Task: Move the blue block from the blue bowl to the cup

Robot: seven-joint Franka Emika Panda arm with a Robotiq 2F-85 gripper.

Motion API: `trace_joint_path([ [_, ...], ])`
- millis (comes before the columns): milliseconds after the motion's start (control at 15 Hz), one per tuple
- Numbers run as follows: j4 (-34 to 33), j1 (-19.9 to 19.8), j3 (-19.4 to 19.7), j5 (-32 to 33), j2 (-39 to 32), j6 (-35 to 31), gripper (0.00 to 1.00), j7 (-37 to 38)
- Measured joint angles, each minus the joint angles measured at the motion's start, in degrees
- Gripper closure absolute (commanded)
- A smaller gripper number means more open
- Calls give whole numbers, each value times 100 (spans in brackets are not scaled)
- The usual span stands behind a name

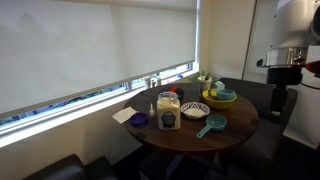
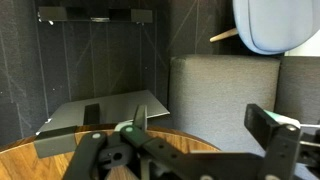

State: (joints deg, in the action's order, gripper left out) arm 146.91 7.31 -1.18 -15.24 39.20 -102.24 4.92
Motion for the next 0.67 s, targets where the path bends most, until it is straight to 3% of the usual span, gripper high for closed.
trace_joint_path([
  [667, -32, -159, -84, 216, 11, -165, 0, 67],
])
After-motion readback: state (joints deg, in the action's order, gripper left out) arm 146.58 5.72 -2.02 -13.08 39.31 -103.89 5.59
